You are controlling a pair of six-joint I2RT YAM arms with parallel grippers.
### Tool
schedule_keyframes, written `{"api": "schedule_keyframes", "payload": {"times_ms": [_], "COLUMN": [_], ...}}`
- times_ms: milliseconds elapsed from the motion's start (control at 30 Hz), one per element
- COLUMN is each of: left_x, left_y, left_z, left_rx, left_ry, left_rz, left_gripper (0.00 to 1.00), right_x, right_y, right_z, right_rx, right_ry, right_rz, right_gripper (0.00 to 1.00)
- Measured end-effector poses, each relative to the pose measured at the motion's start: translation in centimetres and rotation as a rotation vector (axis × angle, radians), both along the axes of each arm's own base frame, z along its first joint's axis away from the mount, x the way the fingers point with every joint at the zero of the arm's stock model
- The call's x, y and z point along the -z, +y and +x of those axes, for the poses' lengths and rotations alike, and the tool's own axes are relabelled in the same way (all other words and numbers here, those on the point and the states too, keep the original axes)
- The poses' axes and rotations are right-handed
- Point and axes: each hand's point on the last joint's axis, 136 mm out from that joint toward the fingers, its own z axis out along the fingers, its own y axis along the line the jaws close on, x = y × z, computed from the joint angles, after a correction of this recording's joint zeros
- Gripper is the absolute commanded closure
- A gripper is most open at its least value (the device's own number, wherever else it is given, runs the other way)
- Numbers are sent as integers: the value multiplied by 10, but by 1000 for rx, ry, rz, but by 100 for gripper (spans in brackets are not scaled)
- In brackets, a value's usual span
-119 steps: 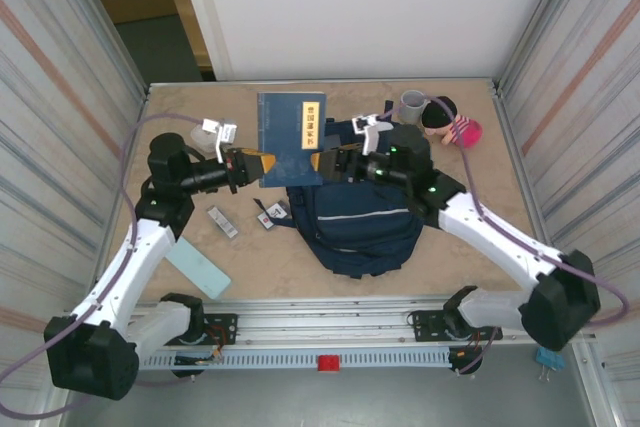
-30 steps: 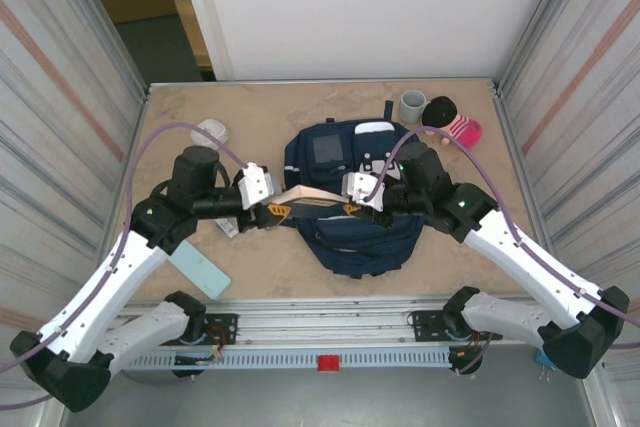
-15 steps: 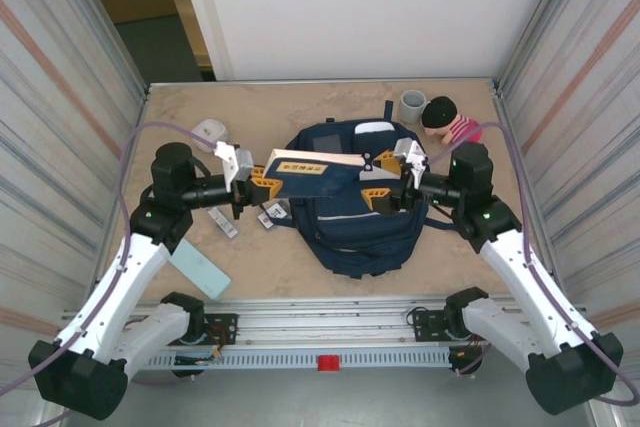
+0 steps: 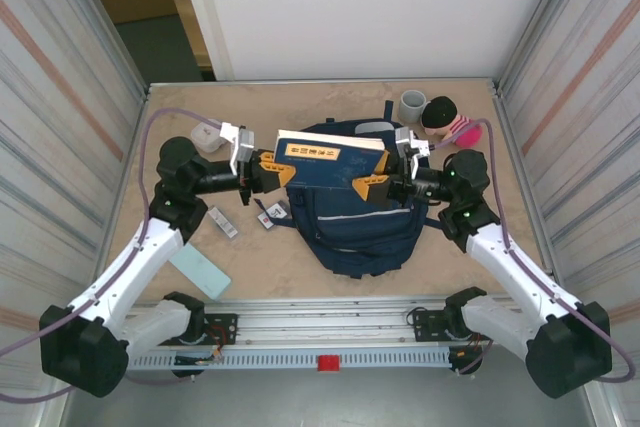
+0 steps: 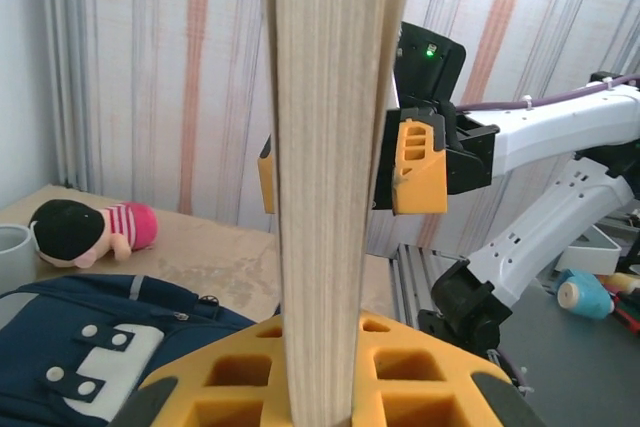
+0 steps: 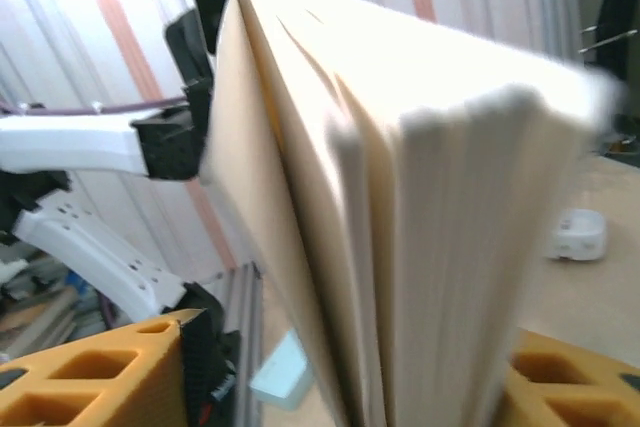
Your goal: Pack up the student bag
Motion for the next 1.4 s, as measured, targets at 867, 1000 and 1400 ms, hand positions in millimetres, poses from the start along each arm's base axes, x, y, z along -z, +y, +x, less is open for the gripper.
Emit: {"api": "schedule_keyframes", "payload": {"times_ms": [867, 1000, 1400], "left_x": [172, 223, 273], "left_y": [-105, -126, -166], "left_z": [16, 23, 47], "left_rx": [-75, -24, 28], "left_ry": [-108, -98, -80], "left_rz": [683, 802, 892], "left_gripper": [14, 11, 7], "right_x": [55, 61, 99], "right_y": [-176, -182, -187], "right_z": [87, 80, 79], "right_rx": [951, 999, 1046], "right_ry": [410, 426, 604], "right_rz": [164, 140, 39], "right_gripper": [100, 100, 100]}}
